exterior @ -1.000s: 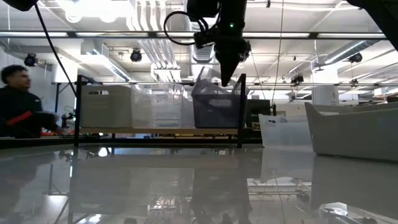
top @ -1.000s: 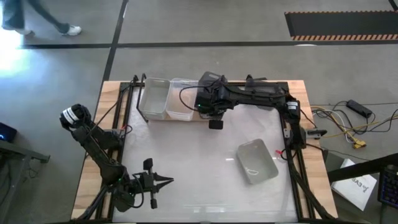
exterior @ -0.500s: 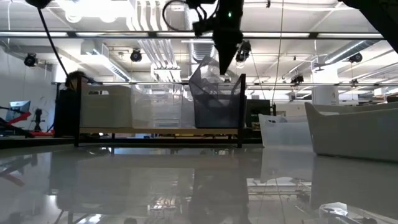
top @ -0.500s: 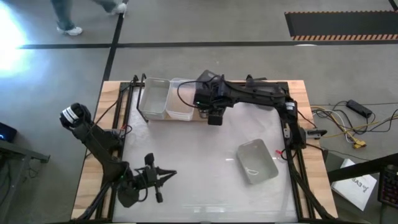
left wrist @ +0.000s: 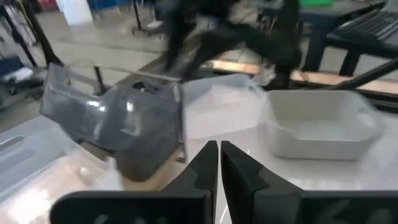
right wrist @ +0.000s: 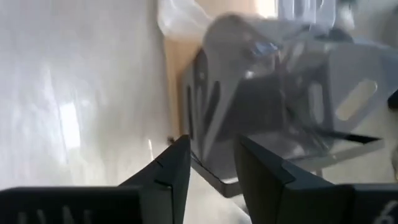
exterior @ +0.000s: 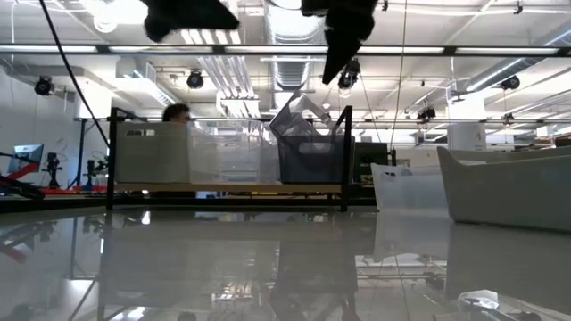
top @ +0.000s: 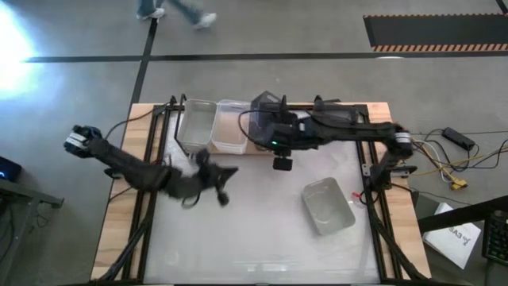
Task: Stack baskets on shelf by color
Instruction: Stack the bottom black bin on top of the black bin on the shelf
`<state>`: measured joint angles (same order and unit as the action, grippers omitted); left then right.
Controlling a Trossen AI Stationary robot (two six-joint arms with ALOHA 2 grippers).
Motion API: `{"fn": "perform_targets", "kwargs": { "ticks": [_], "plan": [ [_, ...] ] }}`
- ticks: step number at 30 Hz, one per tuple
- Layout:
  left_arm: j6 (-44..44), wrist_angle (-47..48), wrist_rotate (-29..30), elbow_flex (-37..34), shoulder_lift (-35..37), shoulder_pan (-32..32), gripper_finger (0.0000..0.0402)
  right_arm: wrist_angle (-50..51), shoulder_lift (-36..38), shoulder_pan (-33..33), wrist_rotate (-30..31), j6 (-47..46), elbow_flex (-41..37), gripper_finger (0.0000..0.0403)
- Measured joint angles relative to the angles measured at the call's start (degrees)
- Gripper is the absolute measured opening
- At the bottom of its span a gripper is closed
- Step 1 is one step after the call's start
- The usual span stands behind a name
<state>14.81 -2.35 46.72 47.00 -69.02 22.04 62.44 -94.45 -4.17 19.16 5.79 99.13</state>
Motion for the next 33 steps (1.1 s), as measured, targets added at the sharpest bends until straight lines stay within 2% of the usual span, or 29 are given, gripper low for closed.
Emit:
{"fn": "perform_targets", "kwargs": {
  "ticks": [4, 8, 11, 16, 20, 24, 30, 33],
  "plan": [
    [-4.6, 0.5, -9.0, -1.0, 2.1, -10.1, 0.0003, -15.3, 8.7, 1.0, -0.1, -0.3, -13.6, 0.0103],
    [-9.9, 0.4, -12.0, -1.3, 2.4, -15.3, 0.0003, -26.4, 12.9, -0.1, -2.0, -0.1, -21.8, 0.0112],
    [-12.6, 0.4, -12.2, -1.2, 1.8, -17.8, 0.0003, -31.2, 12.8, -2.1, -5.4, 1.2, -23.8, 0.0137],
    [-12.8, 0.4, -12.2, -1.7, 0.4, -19.5, 0.0003, -34.1, 9.0, -4.8, -5.6, 3.3, -23.7, 0.0183],
    [-14.0, -0.2, -12.3, -1.7, -1.2, -19.4, 0.0003, -34.0, 5.9, -6.6, -6.2, 5.1, -22.0, 0.0192],
    [-14.2, -0.8, -12.3, -1.8, -2.6, -19.5, 0.0003, -34.2, 3.6, -8.3, -10.1, 8.3, -20.5, 0.0154],
    [-14.3, -5.2, -12.4, -1.7, -5.2, -21.3, 0.0003, -33.3, 3.2, -9.4, -13.7, 12.1, -17.7, 0.0031],
    [-15.9, -8.6, -12.3, -1.6, -7.3, -25.4, 0.0003, -29.5, 3.1, -9.3, -13.7, 13.9, -15.3, 0.0015]
  ]
}}
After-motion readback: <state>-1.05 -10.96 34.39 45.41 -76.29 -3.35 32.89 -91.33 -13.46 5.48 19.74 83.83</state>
